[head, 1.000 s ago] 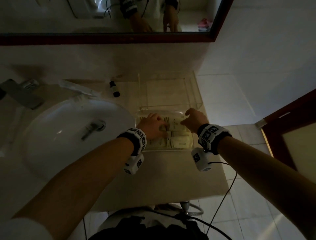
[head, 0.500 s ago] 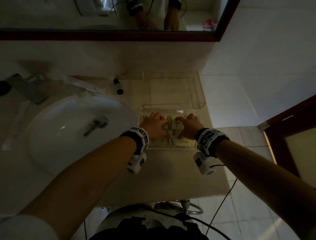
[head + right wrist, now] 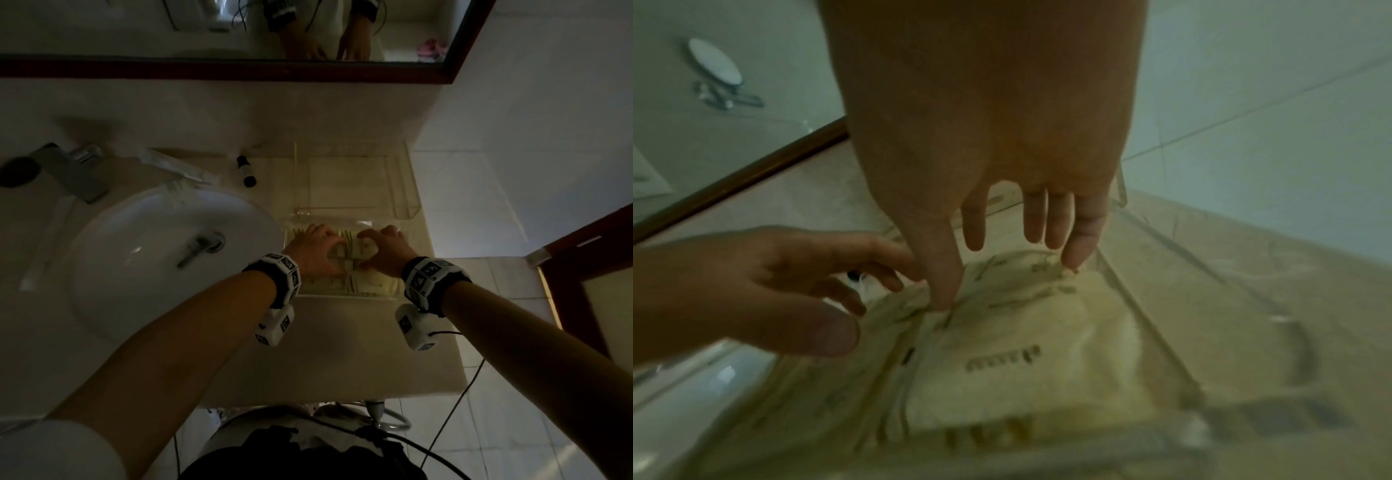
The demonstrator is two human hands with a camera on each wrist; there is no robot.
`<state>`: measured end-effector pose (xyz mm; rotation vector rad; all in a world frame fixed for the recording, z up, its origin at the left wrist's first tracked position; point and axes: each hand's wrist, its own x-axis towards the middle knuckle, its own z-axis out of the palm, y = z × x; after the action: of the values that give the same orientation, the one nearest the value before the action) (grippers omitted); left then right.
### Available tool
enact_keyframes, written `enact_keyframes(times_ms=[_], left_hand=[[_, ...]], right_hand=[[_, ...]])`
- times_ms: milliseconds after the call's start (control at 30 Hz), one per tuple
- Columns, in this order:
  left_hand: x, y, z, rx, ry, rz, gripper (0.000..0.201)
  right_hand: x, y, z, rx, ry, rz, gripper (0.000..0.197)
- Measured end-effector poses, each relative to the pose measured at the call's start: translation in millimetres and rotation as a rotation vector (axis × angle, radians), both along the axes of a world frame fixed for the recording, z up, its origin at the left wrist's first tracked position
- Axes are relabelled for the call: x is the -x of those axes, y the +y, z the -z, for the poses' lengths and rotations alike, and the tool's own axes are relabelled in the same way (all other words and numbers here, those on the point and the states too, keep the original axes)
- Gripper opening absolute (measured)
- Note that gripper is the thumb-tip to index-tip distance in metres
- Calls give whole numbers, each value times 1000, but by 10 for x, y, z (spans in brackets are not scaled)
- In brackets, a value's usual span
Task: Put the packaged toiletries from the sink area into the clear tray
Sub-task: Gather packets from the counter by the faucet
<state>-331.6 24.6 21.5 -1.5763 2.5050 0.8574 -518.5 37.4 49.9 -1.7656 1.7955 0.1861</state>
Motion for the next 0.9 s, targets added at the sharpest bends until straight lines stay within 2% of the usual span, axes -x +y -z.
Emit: enact_keyframes(times_ms=[167,433,567,700,900], left_hand=[[-231,5,-100,49,83,-56,68],[-761,-35,-288,107,161,-202,67],[-1096,-22,-326,83,154,-299,69],[-1498,38,-318,106,192,-388,60],[-2115,175,-416,144,223,-512,69]], right_hand=[[-124,-138,-98,50,-61,34,60],[-520,-217,-242,107,-129,-2,64],[-830,-252,-328,124,-184,-22,64],[-1194,-292,-396,128,-250,-45,65],[-1801,-371,-435,110,-418,6,67]])
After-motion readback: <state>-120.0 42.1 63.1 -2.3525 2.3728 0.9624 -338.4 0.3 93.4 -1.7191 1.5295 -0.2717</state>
